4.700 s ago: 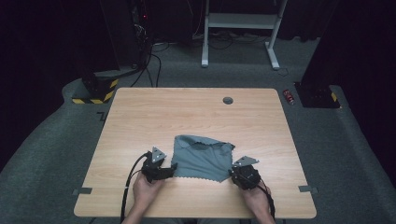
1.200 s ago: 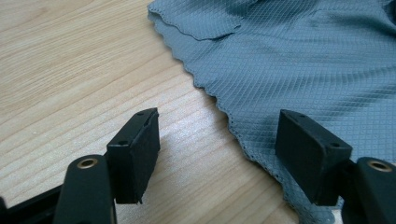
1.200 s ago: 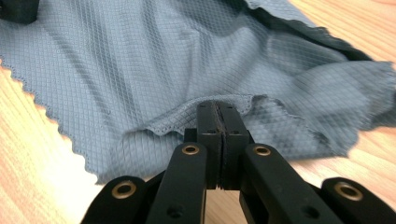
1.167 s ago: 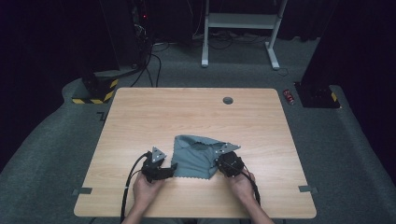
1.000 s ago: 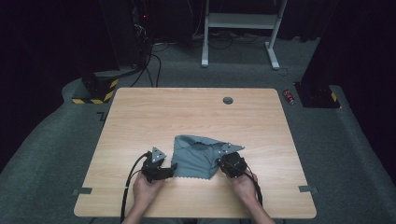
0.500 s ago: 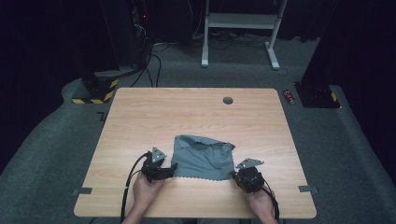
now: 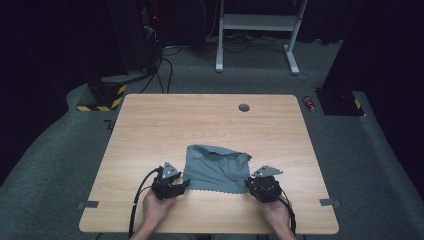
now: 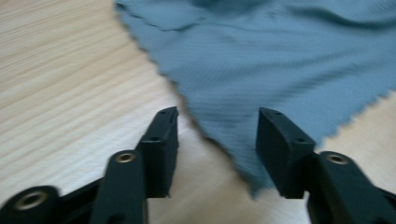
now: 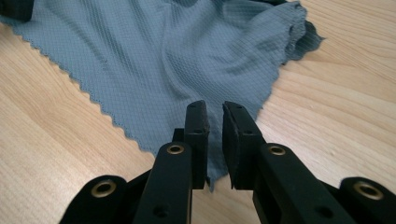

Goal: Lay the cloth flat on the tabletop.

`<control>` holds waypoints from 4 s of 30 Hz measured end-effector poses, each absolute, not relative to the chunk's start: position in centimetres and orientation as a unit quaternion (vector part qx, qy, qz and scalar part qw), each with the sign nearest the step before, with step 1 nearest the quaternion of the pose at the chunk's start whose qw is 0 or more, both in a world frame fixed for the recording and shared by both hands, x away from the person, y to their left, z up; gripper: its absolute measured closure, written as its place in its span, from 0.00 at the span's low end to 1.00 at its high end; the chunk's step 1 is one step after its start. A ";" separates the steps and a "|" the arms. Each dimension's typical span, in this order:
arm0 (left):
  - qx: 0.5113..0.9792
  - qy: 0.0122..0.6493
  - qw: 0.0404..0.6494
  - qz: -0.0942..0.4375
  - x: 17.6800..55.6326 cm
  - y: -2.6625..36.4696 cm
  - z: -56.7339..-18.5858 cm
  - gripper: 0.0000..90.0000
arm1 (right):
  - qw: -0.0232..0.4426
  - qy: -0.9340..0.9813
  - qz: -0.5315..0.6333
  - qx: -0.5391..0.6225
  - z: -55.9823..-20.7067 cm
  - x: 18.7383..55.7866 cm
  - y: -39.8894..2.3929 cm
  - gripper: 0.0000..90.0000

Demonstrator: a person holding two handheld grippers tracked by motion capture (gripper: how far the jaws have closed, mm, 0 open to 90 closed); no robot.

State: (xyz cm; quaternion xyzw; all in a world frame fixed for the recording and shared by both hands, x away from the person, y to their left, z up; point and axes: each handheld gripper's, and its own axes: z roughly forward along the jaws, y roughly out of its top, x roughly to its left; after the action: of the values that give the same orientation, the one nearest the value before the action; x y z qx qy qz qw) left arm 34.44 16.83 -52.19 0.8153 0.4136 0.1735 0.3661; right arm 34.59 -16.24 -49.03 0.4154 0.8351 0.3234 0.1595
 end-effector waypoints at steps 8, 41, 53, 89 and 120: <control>0.826 0.397 0.363 0.169 34.1 16.6 -52.0 0.77 | 0.145 0.850 0.303 0.406 -50.9 34.9 -15.1 0.86; 0.826 0.395 0.364 0.170 30.6 16.8 -52.2 0.62 | 0.176 0.837 0.341 0.391 -51.9 34.0 -14.5 0.72; 0.822 0.410 0.361 0.162 32.5 17.6 -50.6 0.51 | 0.187 0.824 0.338 0.414 -51.5 34.7 -15.9 0.55; 0.830 0.389 0.371 0.148 46.4 8.7 -46.4 1.00 | 0.191 0.814 0.355 0.419 -52.3 34.9 -16.4 0.54; 0.865 0.340 0.342 0.139 45.1 8.6 -47.9 0.58 | 0.196 0.806 0.351 0.434 -52.4 34.8 -16.3 0.52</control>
State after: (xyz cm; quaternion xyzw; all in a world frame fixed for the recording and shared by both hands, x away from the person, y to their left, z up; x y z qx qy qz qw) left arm 45.13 8.63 -47.92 0.8649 0.3401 0.1388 0.3420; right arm 34.80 -16.32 -52.35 0.4335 0.8064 0.3512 0.1962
